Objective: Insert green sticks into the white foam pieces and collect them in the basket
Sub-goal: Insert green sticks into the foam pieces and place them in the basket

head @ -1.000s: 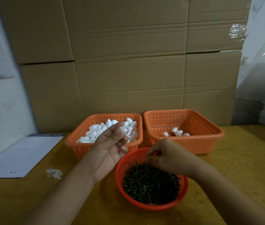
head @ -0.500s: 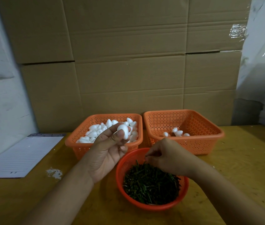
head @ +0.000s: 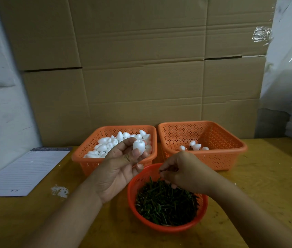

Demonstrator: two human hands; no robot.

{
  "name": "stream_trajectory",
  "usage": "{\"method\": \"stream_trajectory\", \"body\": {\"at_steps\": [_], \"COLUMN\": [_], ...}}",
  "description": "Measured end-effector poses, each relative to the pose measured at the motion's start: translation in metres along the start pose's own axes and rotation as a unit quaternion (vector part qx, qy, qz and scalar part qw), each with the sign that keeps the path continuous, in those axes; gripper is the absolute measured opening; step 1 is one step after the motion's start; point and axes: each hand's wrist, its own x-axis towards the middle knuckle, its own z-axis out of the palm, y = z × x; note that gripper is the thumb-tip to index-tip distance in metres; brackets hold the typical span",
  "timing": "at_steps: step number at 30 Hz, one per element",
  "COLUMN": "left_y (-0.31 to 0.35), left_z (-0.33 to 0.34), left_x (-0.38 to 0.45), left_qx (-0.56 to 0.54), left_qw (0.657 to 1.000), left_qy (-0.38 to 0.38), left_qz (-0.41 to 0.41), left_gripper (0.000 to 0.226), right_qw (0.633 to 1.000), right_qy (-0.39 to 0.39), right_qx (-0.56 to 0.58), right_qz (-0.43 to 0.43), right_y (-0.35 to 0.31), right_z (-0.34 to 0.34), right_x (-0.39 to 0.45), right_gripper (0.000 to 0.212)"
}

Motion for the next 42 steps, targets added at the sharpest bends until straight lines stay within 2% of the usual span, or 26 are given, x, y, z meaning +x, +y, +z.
{"method": "stream_trajectory", "body": {"at_steps": [5,10,21,26,32,39,42], "left_y": [-0.0004,-0.0005,0.0034,0.001,-0.0027,-0.0025,-0.0024], "left_z": [-0.0005,0.0004,0.0001,0.0002,-0.0041,-0.0063,-0.0058], "left_x": [-0.001,-0.0021,-0.0012,-0.0005,0.0024,0.0013,0.0012], "left_qx": [0.017,0.036,0.021,0.083,0.126,0.159,0.163], "left_qw": [1.0,0.999,0.999,0.995,0.99,0.985,0.984], "left_qy": [-0.001,-0.024,-0.002,0.032,0.033,0.042,0.051], "left_qz": [0.01,0.009,0.026,0.041,0.055,0.049,0.047], "left_gripper": [0.047,0.045,0.042,0.032,0.048,0.053,0.045], "right_qw": [1.0,1.0,1.0,1.0,1.0,1.0,1.0], "right_qy": [0.004,0.0,0.01,0.01,0.011,0.014,0.016], "right_qx": [0.001,-0.005,-0.01,-0.002,-0.002,-0.006,-0.006], "right_qz": [0.002,-0.003,-0.017,-0.017,-0.015,-0.018,-0.015], "right_y": [0.0006,0.0014,0.003,0.0039,0.004,0.003,0.0022], "right_z": [-0.0002,-0.0005,0.0004,0.0008,0.0012,0.0012,0.0008], "right_x": [0.0005,0.0002,0.0018,0.0023,0.0026,0.0027,0.0021], "right_gripper": [0.011,0.011,0.013,0.013,0.011,0.012,0.013]}}
